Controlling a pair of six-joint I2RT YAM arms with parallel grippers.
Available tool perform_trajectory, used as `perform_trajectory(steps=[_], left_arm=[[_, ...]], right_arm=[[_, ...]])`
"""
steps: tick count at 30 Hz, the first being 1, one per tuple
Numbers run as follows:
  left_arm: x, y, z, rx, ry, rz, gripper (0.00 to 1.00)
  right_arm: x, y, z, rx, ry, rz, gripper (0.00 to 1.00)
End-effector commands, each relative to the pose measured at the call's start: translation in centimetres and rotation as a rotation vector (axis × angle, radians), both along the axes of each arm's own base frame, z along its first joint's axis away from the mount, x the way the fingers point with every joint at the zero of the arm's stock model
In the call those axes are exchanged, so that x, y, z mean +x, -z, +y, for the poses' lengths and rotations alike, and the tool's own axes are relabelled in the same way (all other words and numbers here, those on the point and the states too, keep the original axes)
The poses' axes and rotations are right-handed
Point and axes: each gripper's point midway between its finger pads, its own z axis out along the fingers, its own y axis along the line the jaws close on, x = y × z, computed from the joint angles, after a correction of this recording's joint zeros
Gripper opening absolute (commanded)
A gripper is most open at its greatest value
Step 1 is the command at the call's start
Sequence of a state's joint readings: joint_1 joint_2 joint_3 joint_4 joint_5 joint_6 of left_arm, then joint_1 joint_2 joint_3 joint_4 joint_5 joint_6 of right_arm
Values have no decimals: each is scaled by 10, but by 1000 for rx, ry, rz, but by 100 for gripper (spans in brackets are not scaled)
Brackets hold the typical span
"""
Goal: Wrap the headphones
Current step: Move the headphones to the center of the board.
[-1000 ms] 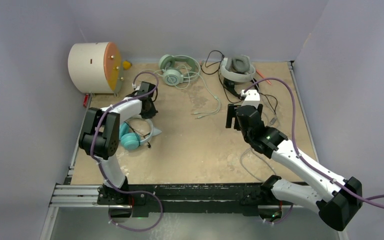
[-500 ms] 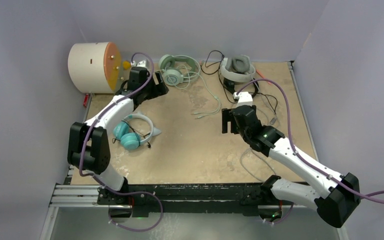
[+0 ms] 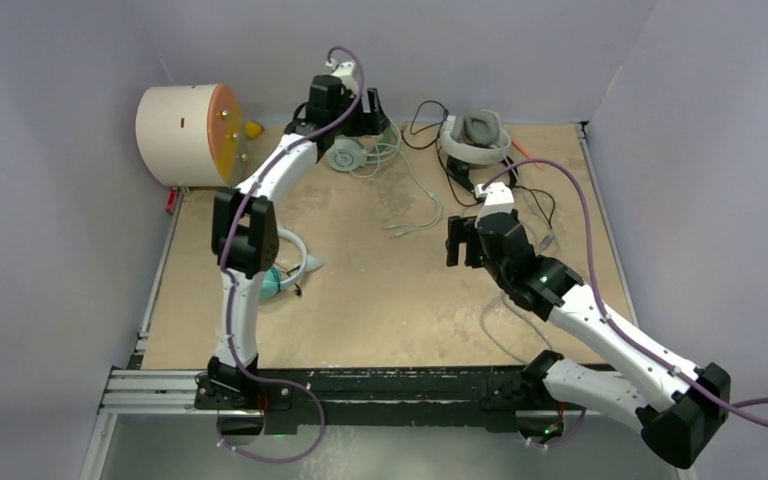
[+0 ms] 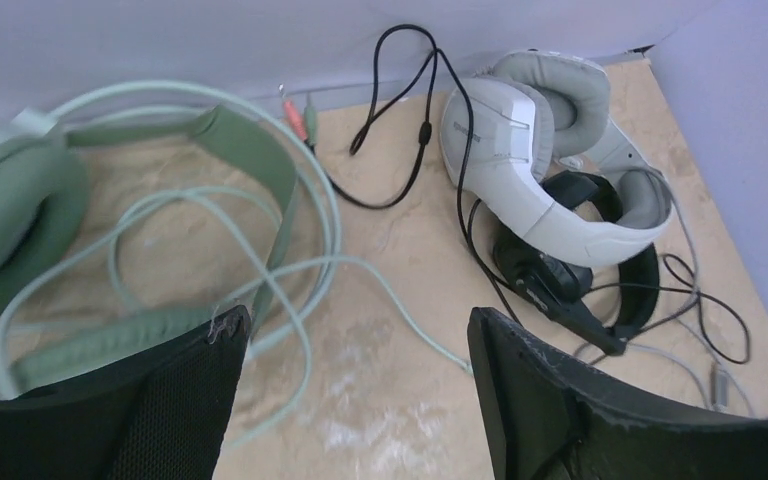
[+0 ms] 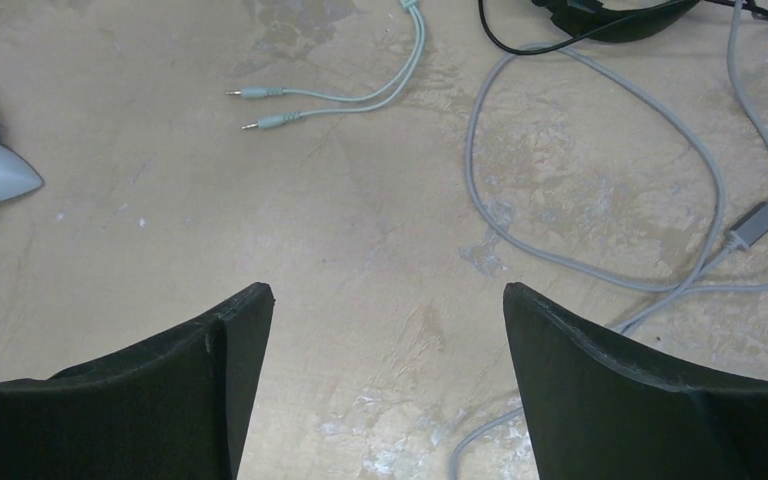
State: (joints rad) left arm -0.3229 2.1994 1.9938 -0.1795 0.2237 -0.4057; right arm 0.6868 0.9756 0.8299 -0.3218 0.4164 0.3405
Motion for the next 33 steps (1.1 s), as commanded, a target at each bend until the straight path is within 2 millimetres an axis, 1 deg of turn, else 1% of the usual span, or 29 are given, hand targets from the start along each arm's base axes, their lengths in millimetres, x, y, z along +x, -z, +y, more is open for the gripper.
perform_trajectory(steps=[1, 3, 4, 5, 6, 9, 11, 14, 17, 19, 22, 24, 26, 29, 31, 33], left_arm=[[32, 29, -18, 51, 85, -51, 78], [44, 55, -20, 68, 84, -30, 79], [47, 66, -23, 72, 90, -14, 79], [49, 77, -25, 78, 94, 4, 79], [48, 84, -29, 93, 103, 14, 78], [35, 102, -42, 188, 119, 18, 77], [22, 114, -46, 238, 141, 37, 75], [1, 125, -47, 238, 176, 131, 70], [-38, 134, -50, 216, 244, 277, 64], [-68, 142, -50, 207, 271, 370, 61], [-113, 156, -47, 215, 256, 505, 49], [-154, 161, -56, 234, 301, 575, 43], [-193, 150, -72, 229, 351, 559, 42], [-250, 121, -100, 179, 451, 477, 43], [-284, 95, -111, 127, 519, 443, 44], [-310, 85, -118, 98, 552, 439, 44]], right_arm=[[-1, -35, -2, 68, 3, -99, 87], [-4, -43, -6, 91, 7, -131, 87], [-6, -49, -9, 103, 10, -155, 87], [-6, -50, -11, 104, 14, -164, 87], [-8, -54, -14, 112, 20, -180, 87], [-13, -62, -21, 123, 34, -201, 87], [-17, -64, -23, 130, 35, -196, 86], [-23, -67, -25, 144, 39, -171, 86], [-30, -67, -24, 171, 33, -145, 86], [-35, -68, -23, 196, 23, -134, 86], [-42, -68, -22, 224, 14, -122, 86], [-44, -69, -22, 230, 7, -115, 86], [-46, -68, -22, 230, 6, -107, 86], [-46, -62, -20, 220, 5, -82, 86], [-45, -55, -19, 206, 12, -55, 86], [-45, -44, -22, 176, 50, 4, 86]])
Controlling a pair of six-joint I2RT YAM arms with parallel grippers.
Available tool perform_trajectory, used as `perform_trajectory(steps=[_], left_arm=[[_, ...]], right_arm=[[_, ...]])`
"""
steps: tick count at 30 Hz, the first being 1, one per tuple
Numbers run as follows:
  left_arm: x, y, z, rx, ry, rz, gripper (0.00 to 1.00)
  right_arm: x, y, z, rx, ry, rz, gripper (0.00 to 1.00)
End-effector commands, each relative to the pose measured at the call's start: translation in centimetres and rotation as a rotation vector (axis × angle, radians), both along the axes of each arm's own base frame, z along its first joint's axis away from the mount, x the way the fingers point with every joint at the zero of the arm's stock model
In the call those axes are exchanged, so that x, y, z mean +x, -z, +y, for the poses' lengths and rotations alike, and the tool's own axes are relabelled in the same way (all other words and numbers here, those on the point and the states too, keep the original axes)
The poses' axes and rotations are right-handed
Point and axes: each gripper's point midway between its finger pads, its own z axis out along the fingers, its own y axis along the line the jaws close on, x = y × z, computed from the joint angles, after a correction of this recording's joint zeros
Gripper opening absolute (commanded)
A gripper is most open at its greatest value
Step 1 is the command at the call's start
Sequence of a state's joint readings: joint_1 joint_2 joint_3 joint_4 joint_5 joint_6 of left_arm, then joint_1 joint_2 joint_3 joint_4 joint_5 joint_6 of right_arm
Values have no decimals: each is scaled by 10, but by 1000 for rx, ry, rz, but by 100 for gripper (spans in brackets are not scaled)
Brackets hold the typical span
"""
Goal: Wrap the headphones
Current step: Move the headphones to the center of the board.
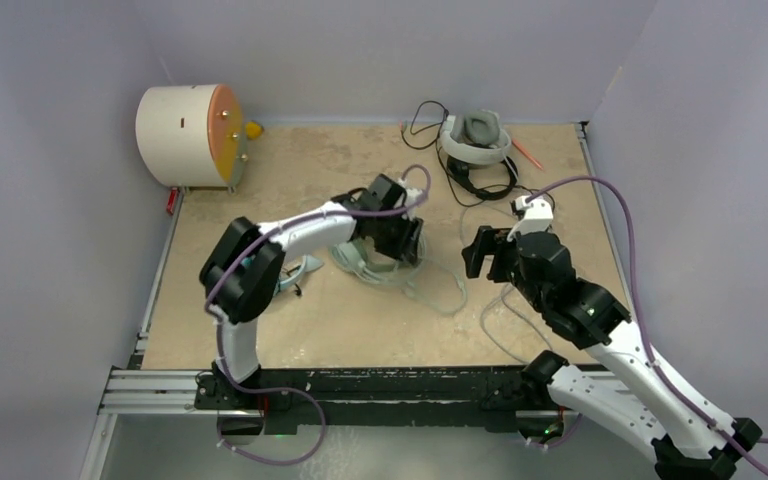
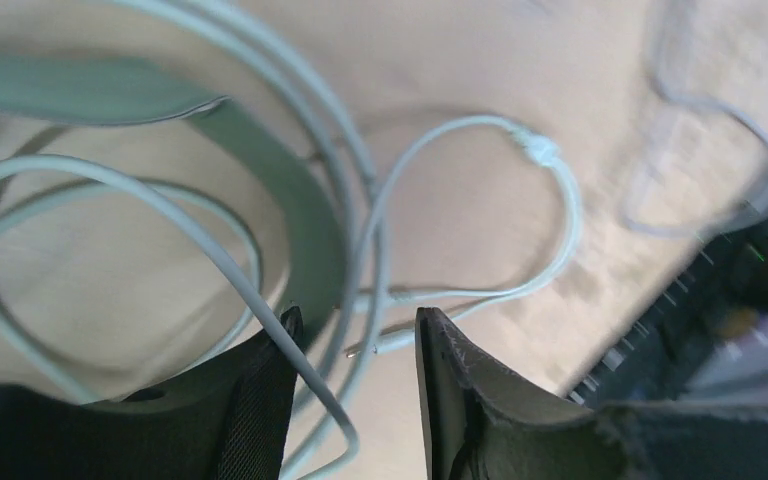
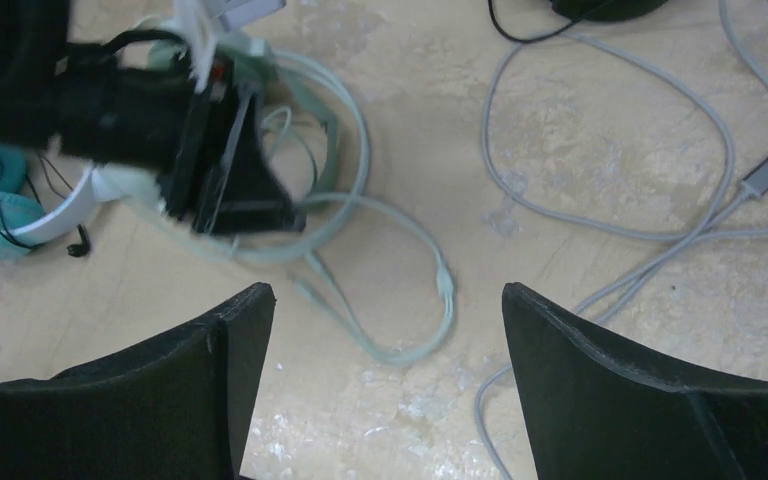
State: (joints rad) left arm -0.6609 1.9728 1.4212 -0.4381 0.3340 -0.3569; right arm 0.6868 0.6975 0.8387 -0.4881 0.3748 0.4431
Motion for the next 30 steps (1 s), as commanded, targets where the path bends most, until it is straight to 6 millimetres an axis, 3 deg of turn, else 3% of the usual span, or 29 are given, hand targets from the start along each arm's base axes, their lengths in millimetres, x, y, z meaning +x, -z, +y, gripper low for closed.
perform_trajectory(steps=[1, 4, 9, 13, 19, 25, 30], left_arm=[[-53, -67, -35, -194, 71, -53, 44], [-76, -77, -37, -184, 70, -103, 49], [-85, -105, -24, -219, 2, -212, 57], [-93, -119, -9, -231, -34, -266, 60], [-98, -127, 19, -221, -132, -310, 61], [-102, -124, 55, -157, -246, -344, 59], [-131, -120, 61, -185, -220, -241, 53]], right_arm=[[-1, 6, -3, -17, 59, 101, 86], [-1, 22, -6, -41, 112, 164, 86], [-1, 42, 1, -14, 103, 188, 83], [-2, 71, 6, -49, 99, 273, 80], [2, 111, 32, -89, 24, 427, 78], [13, 145, 45, -150, -4, 514, 67], [23, 158, 62, -151, -68, 560, 50]])
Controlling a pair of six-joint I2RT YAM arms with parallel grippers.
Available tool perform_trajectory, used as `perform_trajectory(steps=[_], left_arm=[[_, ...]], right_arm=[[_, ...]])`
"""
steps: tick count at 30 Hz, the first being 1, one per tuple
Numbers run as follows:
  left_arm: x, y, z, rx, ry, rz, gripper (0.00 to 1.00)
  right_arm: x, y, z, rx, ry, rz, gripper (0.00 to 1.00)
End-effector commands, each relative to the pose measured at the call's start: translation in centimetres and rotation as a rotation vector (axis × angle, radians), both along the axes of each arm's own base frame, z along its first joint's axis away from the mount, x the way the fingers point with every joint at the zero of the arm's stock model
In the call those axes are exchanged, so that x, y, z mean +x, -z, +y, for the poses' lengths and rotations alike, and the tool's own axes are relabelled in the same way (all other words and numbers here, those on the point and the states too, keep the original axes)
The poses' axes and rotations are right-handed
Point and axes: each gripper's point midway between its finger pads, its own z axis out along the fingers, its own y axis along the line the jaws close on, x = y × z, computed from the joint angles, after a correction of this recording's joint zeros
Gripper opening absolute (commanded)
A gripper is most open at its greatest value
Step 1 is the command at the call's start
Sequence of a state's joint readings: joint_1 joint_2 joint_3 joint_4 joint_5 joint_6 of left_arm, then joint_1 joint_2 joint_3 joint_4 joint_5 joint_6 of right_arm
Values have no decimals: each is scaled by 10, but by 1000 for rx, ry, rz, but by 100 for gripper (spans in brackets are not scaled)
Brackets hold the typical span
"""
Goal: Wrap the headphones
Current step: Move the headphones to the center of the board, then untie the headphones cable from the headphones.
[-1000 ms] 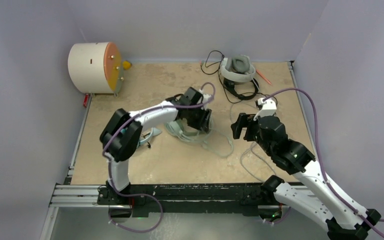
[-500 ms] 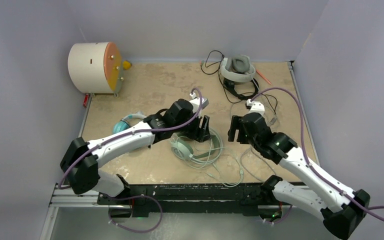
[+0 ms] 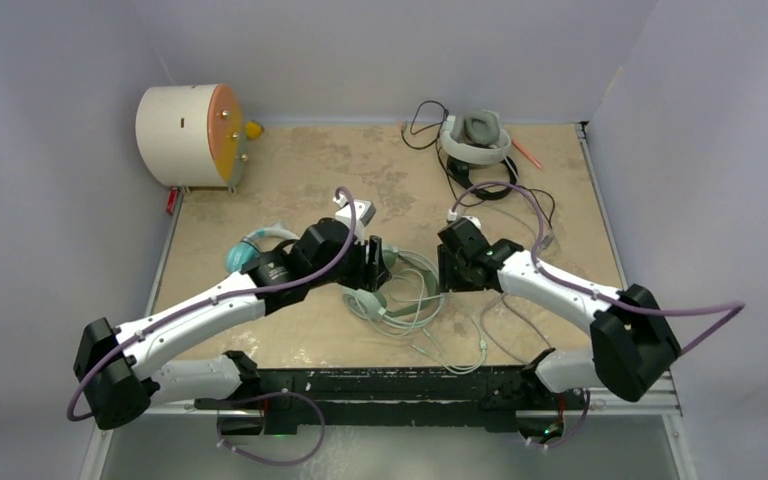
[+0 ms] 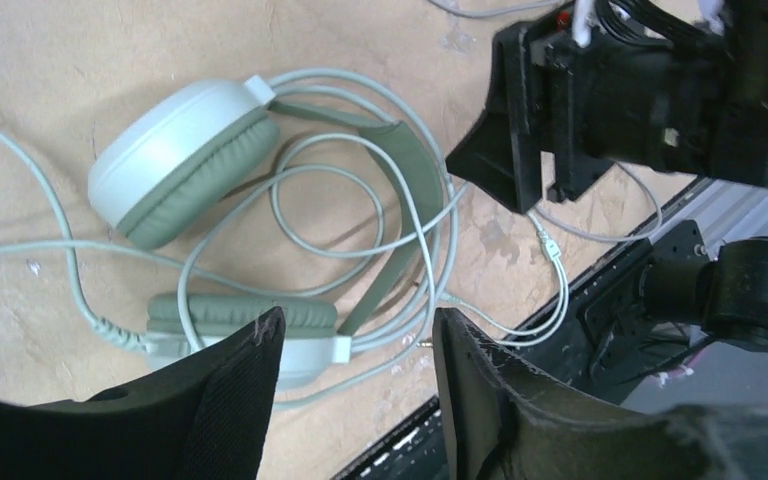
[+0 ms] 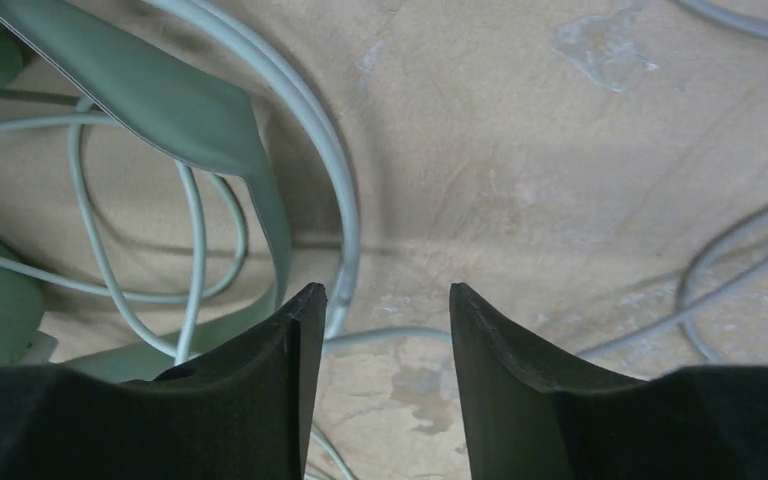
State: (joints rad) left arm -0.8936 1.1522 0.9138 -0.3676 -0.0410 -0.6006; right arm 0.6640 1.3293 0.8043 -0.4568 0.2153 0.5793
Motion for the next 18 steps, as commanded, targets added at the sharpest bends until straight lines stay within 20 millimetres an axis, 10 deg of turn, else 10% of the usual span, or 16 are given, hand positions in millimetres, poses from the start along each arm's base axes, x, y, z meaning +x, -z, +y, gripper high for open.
perform_trajectory(steps=[1, 8, 18], left_arm=[[-28, 5, 7, -39, 7, 94, 52], [-60, 51, 24, -52, -39, 253, 47], [-7, 106, 18, 50, -158, 191, 31]], right_arm=[[22, -12, 28, 80, -63, -20, 50], [17, 11, 40, 106, -75, 59, 38], [-32, 27, 43, 126, -97, 76, 25]])
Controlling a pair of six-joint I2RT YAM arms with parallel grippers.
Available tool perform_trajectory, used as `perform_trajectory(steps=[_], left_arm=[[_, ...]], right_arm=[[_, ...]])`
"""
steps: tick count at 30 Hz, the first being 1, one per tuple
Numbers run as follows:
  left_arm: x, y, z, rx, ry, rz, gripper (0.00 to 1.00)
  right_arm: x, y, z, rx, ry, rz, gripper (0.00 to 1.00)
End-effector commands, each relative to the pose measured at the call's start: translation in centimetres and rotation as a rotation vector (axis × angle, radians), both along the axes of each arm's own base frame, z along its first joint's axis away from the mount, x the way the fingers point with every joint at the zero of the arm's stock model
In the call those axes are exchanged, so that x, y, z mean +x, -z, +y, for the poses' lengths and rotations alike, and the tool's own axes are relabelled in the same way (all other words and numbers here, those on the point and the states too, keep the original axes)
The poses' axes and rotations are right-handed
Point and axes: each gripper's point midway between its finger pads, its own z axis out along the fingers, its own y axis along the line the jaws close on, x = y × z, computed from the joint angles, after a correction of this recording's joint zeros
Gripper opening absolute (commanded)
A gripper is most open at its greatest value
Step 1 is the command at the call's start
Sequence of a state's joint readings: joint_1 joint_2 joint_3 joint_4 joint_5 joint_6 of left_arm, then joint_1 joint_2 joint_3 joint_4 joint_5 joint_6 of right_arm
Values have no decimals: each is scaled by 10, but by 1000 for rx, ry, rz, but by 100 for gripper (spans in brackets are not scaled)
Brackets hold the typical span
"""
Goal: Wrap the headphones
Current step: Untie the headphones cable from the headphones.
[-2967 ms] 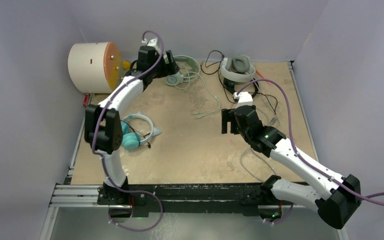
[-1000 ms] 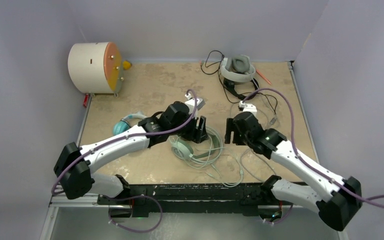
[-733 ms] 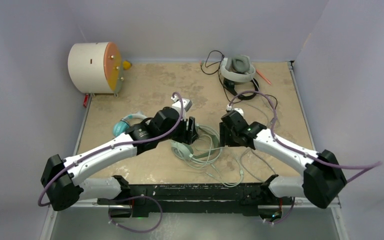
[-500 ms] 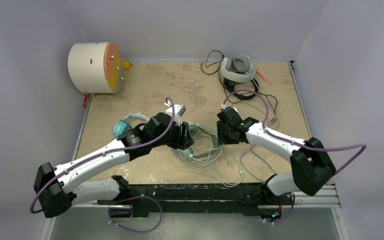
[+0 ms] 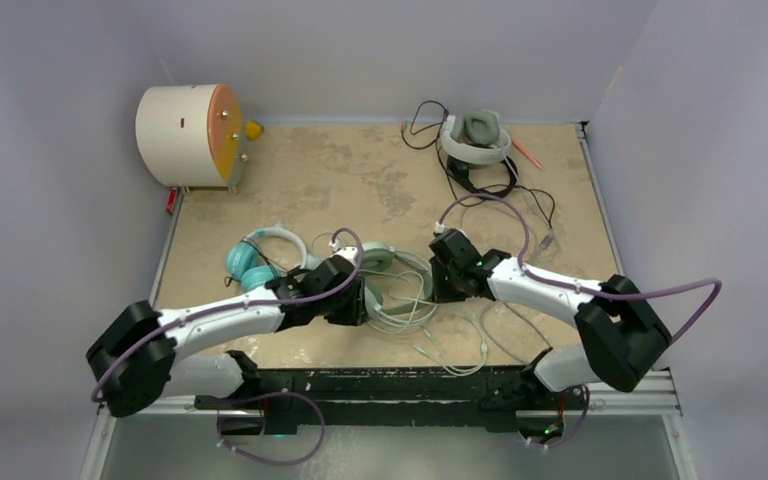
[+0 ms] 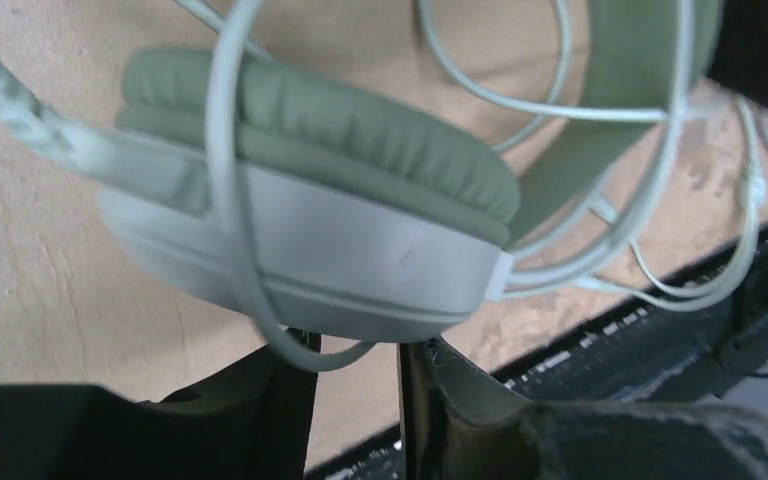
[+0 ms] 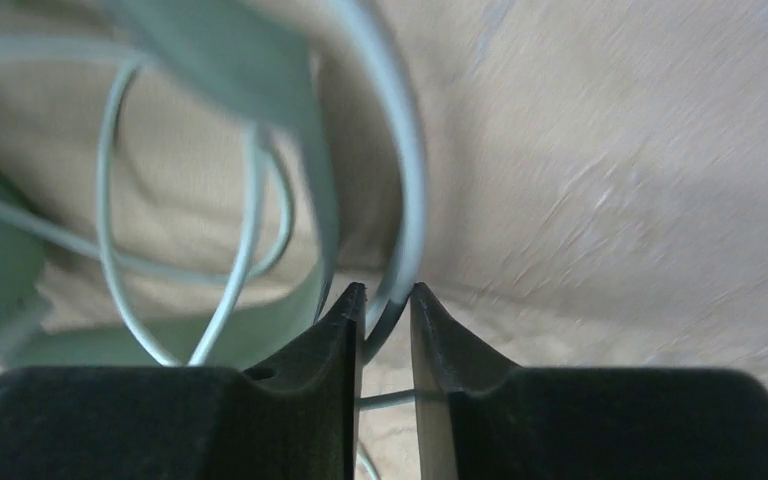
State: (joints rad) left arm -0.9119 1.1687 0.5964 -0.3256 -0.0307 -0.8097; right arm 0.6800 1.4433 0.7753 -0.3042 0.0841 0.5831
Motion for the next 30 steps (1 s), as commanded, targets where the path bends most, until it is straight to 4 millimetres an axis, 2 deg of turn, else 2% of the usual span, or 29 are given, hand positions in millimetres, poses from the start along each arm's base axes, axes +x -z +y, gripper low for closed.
perform_trajectory(steps=[1, 3, 6, 9, 12, 15, 17, 20, 24, 27, 30], left_arm=[[53, -16, -26, -48, -44, -129, 30], [75, -15, -29, -33, -56, -149, 30], [108, -25, -36, -39, -56, -216, 29], [135, -41, -36, -18, -81, -289, 33], [149, -52, -44, -44, -52, -323, 41], [147, -54, -53, -56, 21, -326, 50], [142, -56, -47, -63, 9, -330, 56], [128, -51, -34, -70, -18, -313, 59], [110, -47, -21, -83, -48, -273, 58], [97, -45, -17, -102, -44, -241, 57], [89, -46, -12, -109, -45, -232, 56]], right_arm=[[-36, -3, 11, 33, -31, -2, 27], [-46, -5, 15, 56, -38, -5, 28], [-52, -17, 26, 138, -63, -37, 30], [-55, -41, 47, 248, -166, -104, 33], [-64, -66, 73, 336, -347, -155, 43], [-60, -81, 73, 300, -413, -200, 57], [-62, -90, 68, 289, -420, -212, 64], [-59, -95, 58, 261, -379, -225, 66], [-58, -79, 46, 171, -336, -174, 67], [-44, -66, 29, 56, -269, -201, 71], [-44, -54, 18, -3, -247, -184, 71]])
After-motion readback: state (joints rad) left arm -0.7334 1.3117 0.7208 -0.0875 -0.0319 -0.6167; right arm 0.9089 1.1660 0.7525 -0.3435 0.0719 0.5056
